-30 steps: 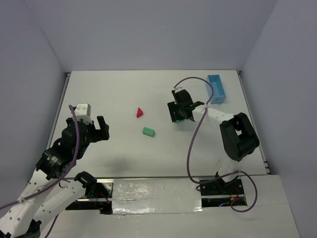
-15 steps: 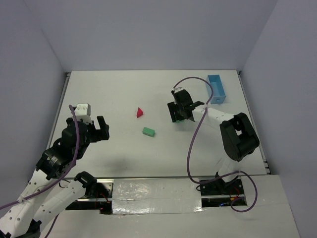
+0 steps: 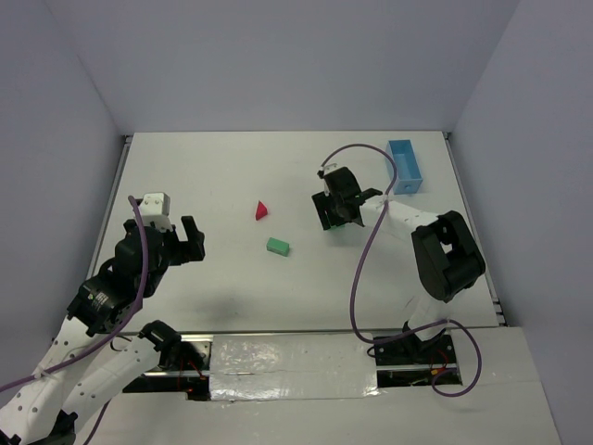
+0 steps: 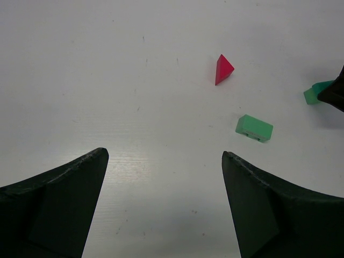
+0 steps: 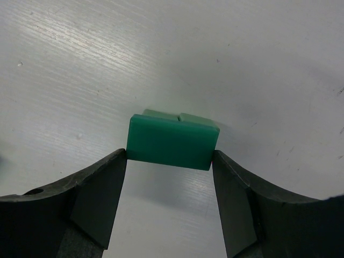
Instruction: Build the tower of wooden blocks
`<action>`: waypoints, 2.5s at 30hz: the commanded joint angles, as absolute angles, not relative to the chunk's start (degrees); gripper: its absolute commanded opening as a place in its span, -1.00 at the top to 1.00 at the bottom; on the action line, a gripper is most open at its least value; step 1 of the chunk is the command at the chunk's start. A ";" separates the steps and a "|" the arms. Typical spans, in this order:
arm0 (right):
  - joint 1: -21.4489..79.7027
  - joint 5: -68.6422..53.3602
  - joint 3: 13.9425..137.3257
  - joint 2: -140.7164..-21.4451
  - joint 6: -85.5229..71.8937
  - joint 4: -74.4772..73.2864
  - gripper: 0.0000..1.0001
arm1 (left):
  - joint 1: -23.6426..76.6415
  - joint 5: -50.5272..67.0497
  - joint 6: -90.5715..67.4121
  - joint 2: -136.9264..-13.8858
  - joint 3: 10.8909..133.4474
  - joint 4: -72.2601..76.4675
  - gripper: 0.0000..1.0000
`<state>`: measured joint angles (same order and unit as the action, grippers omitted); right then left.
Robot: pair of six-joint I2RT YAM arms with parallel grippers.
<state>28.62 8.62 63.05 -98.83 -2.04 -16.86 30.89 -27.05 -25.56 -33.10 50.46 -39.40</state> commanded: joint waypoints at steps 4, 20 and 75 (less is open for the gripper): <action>28.39 8.35 65.22 -97.30 -0.53 -18.81 -0.41 | 30.94 -26.37 -24.43 -32.70 50.45 -37.18 -0.99; 27.60 9.05 65.74 -97.74 -1.14 -18.63 -0.43 | 30.94 -26.37 -24.43 -32.69 50.36 -37.18 -0.99; 32.33 16.57 69.26 -83.42 -13.07 -22.58 -0.99 | 30.94 -26.28 -24.34 -33.22 50.36 -37.09 -0.99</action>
